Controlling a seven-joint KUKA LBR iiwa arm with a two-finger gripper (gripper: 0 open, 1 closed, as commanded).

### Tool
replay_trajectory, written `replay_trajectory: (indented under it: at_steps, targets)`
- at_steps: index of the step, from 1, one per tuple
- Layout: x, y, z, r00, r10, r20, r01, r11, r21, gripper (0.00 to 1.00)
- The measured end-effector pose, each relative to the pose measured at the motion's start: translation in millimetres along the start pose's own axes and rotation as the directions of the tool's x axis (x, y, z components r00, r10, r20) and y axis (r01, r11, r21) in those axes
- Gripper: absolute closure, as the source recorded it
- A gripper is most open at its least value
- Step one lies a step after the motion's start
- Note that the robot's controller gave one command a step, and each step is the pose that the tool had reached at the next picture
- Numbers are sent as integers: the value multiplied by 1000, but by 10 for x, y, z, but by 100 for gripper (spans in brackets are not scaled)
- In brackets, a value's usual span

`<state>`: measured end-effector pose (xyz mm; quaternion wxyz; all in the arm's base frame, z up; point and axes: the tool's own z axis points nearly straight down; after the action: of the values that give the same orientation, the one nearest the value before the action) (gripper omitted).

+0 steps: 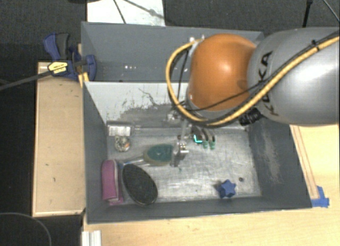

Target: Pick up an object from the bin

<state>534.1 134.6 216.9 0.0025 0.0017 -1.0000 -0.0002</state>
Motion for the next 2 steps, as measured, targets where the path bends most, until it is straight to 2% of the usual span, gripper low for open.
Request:
replay_trajectory:
  at_steps: [1, 2]
  targets:
    - [-35, -169, 1372, 998, 59, -1, -59, 998, 1, 0]
    - [-57, -163, 1327, 998, 66, 7, -66, 998, -1, 100]
